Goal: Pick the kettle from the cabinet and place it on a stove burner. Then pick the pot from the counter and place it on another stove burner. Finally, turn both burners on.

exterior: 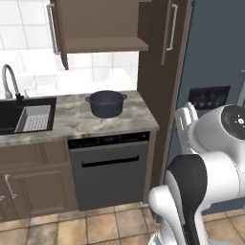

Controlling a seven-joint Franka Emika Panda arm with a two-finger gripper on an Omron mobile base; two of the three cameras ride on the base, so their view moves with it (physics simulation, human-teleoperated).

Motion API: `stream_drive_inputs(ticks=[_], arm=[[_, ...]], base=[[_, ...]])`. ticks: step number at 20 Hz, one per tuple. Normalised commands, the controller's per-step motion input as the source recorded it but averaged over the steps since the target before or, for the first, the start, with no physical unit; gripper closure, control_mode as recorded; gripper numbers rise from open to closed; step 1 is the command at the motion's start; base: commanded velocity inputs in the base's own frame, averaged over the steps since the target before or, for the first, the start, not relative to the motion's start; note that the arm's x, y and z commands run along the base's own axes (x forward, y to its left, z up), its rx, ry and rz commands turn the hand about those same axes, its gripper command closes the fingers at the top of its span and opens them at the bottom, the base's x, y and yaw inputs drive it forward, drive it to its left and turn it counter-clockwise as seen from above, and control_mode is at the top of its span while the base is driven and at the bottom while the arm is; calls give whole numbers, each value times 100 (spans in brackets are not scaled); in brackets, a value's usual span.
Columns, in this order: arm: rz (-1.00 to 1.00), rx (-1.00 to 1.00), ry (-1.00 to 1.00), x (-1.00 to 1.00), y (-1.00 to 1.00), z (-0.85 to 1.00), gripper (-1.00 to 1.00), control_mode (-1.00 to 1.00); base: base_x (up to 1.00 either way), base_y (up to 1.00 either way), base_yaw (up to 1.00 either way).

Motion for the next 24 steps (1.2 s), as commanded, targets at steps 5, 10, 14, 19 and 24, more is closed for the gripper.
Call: stream_drive_inputs(ticks=[5, 10, 14, 19, 24], arm=[[0, 0, 0, 0, 0, 0, -100, 100], [0, 0, 0, 0, 0, 0, -100, 100], [0, 0, 0, 0, 0, 0, -100, 100], [0, 0, 0, 0, 0, 0, -100, 100], [0, 0, 0, 0, 0, 0, -100, 100]], base=[[48, 37, -18], [44, 32, -15], [46, 36, -14], [47, 33, -13], [47, 45, -10]])
